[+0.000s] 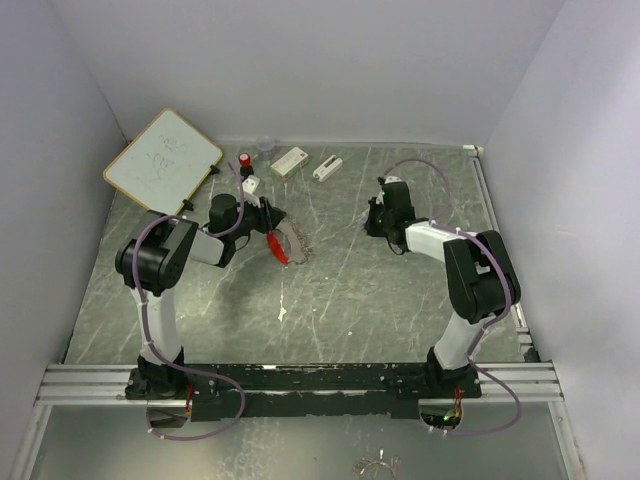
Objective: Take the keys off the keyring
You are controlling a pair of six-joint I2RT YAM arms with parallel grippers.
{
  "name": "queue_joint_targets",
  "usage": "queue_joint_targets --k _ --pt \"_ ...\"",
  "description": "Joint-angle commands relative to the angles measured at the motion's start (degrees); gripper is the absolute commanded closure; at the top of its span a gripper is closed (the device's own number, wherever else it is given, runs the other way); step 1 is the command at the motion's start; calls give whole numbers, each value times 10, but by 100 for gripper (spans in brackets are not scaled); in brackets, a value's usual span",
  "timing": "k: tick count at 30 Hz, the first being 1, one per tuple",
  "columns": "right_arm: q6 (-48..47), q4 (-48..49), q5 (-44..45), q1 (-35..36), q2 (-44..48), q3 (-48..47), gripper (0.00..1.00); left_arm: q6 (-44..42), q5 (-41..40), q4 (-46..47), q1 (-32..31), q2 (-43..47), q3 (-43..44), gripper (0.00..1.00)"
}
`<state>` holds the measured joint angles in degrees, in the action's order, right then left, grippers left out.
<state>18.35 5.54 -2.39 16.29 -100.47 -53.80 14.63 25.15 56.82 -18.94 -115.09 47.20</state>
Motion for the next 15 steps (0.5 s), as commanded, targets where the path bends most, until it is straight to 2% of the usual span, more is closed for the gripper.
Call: queue_joint_targets --k 1,4,6,8,10,12,15 --pt "2 23 -20 -3 -16 -19 90 -24 -22 -16 2 19 4 59" --pt "1 24 -24 -2 -17 -24 75 -36 -32 -28 2 38 -3 50" --pt "-1 21 -25 -2 -14 -29 64 -41 -38 -33 2 56 -10 37" --pt "-3 18 -24 -2 -6 -31 59 -45 -46 -42 2 76 -15 28" --pt "-6 17 -25 -1 6 -31 59 -51 -58 -55 2 98 -19 4" --pt "-12 20 -23 -1 26 -25 59 -57 -70 -75 2 126 -23 0" --pt "-22 29 -3 4 63 -10 59 -69 -92 -120 2 161 -22 0"
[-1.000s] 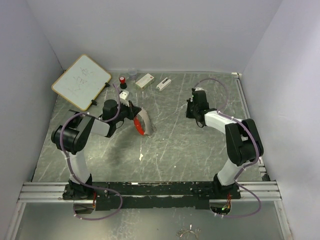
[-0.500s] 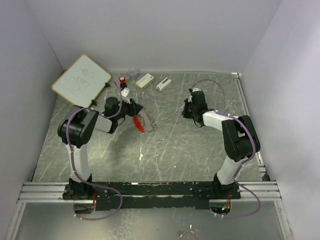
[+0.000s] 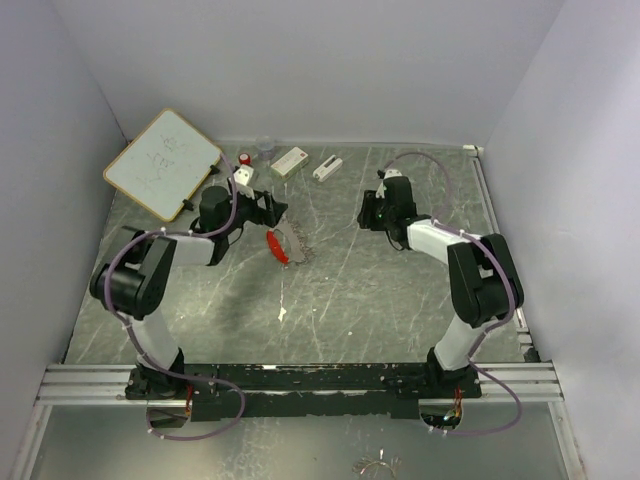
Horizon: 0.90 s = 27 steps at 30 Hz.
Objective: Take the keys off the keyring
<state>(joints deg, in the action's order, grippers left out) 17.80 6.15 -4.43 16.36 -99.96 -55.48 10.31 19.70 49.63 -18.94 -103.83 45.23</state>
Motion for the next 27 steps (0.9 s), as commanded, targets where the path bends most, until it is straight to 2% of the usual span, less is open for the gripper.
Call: queue_joint_targets --k 1,7,13,17,18,19,24,27 --pt "-20 27 26 4 72 15 59 -31 -47 -67 2 60 -3 0" --pt "-19 74 112 5 172 81 59 -61 -129 -147 1 134 -19 0" --pt "-2 113 226 5 272 147 59 -88 -225 -150 -1 225 -75 1" --pt "1 123 292 5 316 176 57 -92 -261 -154 -2 269 -96 0" --pt "11 113 306 5 322 177 50 -88 -269 -156 -2 276 -99 0" --pt "14 104 316 5 328 176 48 -84 -275 -158 -2 281 -102 0" --pt "26 26 330 6 341 134 43 -67 -284 -154 -2 311 -119 0" --pt "20 12 334 6 360 133 41 -61 -285 -154 -2 329 -127 0"
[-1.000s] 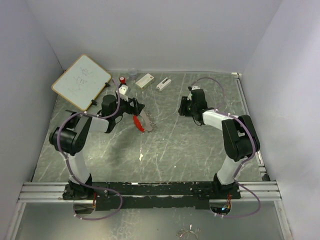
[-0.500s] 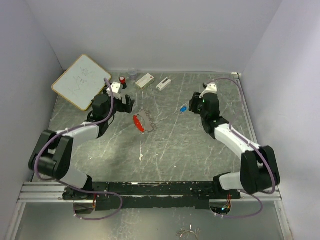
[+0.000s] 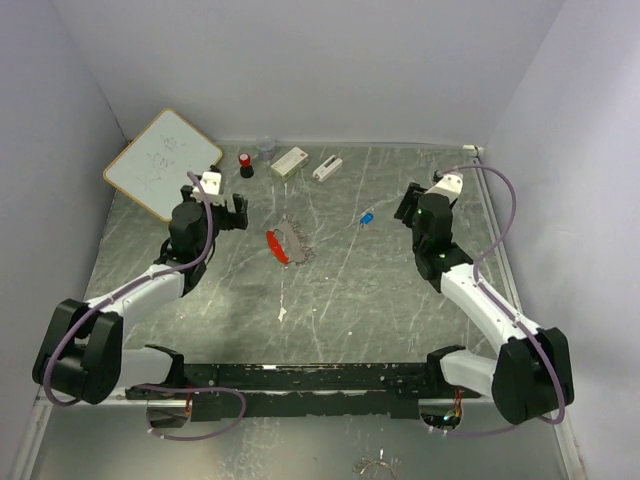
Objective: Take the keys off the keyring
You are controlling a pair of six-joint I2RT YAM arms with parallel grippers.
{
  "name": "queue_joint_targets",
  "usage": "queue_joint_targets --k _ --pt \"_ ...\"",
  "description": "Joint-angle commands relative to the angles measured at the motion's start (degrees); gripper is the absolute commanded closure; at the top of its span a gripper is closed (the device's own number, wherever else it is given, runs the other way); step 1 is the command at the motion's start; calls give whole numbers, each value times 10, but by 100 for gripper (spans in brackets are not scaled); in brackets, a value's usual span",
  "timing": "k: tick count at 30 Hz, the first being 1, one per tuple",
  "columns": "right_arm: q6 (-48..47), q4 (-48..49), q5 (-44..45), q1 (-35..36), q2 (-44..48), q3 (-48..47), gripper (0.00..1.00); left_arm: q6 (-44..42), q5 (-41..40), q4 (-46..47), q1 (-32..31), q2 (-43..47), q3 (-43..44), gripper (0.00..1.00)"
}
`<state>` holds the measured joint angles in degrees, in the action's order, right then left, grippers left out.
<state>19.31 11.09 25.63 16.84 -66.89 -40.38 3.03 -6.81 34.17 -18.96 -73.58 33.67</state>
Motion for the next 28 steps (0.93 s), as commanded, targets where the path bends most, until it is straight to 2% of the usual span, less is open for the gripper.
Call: queue_joint_targets --k 1,8,19,24,28 --pt "3 -40 33 1 36 -17 41 12 -19 0 -1 32 -14 0" --pt "7 -42 51 1 81 11 41 16 -27 -12 -2 78 -35 0" --pt "60 -44 194 1 178 73 41 14 -38 -11 -1 108 -61 0" --pt "59 -51 212 1 179 74 45 16 -35 -11 -1 96 -55 1" --pt "68 -65 220 1 151 59 41 18 -34 -7 -1 91 -57 1"
